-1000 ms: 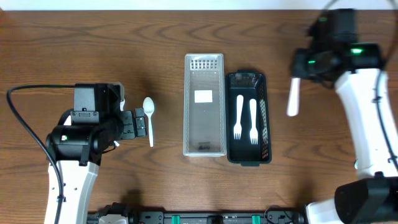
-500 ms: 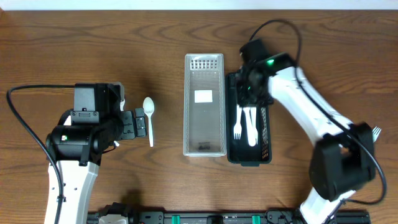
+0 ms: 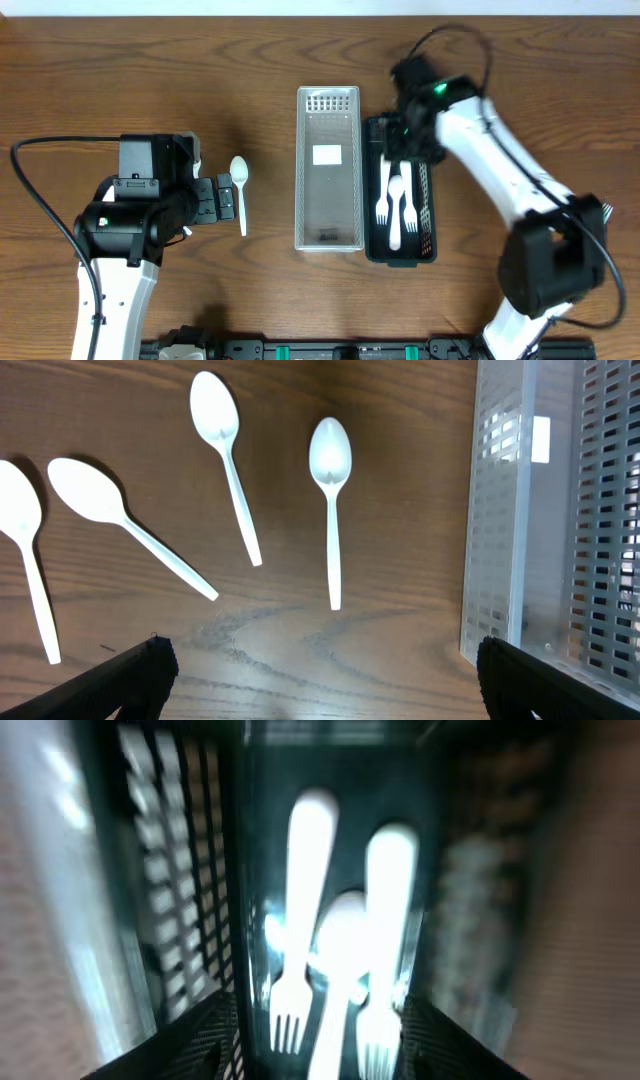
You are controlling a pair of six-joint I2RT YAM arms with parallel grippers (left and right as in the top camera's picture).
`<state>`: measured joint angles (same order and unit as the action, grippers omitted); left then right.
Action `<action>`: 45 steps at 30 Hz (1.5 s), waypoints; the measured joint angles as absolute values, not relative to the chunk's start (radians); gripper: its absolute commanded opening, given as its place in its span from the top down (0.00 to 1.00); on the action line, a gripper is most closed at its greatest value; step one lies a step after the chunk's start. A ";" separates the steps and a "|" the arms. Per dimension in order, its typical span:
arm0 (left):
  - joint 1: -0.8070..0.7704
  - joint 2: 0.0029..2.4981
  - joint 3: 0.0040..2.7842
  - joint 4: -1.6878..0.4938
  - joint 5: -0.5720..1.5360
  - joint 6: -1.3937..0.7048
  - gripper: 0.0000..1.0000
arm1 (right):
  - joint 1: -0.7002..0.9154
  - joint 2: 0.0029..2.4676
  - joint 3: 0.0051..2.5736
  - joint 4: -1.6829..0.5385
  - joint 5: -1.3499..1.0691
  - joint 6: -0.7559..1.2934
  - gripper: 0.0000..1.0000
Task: Pack container
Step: 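Carry the spoon into the dark green basket and release it, then move the right gripper to the last white fork and grasp it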
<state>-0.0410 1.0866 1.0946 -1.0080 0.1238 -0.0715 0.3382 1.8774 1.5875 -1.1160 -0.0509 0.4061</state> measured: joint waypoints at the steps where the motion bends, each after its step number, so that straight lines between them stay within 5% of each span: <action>1: -0.041 1.087 1.095 -1.008 0.124 -0.072 0.02 | 0.314 1.857 1.624 -1.138 -0.041 0.406 0.44; 12: -0.041 1.087 1.095 -1.007 0.124 -0.072 0.02 | -0.286 1.563 1.745 -1.304 0.055 0.402 0.26; 21: -0.041 1.087 1.095 -1.007 0.124 -0.072 0.02 | -0.662 1.632 1.468 -1.113 0.039 0.301 0.14; 31: -0.041 1.087 1.095 -1.007 0.124 -0.072 0.02 | -0.791 1.760 1.208 -0.887 0.024 0.191 0.11; 45: -0.041 1.087 1.095 -1.007 0.124 -0.072 0.02 | -0.791 1.913 1.169 -0.782 0.012 0.147 0.14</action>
